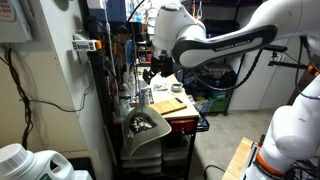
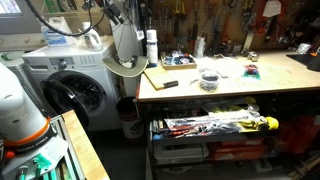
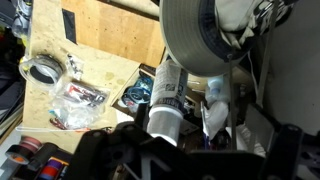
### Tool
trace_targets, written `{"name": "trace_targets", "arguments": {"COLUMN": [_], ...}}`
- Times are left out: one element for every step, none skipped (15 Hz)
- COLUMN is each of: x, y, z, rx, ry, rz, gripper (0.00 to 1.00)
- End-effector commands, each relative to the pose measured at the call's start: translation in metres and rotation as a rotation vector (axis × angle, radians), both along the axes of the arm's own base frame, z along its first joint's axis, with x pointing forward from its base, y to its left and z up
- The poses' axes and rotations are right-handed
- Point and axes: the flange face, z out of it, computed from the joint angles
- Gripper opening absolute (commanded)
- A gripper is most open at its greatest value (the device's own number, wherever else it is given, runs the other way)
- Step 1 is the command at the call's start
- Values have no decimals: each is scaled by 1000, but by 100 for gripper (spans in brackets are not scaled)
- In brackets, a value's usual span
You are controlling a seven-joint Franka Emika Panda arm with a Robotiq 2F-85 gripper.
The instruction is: Unhook the fishing hat from the wall hook and place it on the table using the hat adjusting string
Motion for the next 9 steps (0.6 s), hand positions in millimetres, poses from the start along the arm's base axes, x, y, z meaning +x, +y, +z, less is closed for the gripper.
{"name": "trace_targets", "arguments": {"x": [2,4,5,5,5,7,8,9,10], "y": [1,2,2,2,2,5,7,9,12], "z": [1,1,1,1,1,4,7,10,13], "rx": [-3,-3,-3,-3,-3,10,3,6,-5], "ry": [0,0,0,0,-1,-19,-46,-73,-104], "rz": [1,2,2,2,2,15,24,44,68], "gripper": [100,100,100,100,100,100,100,100,100]}}
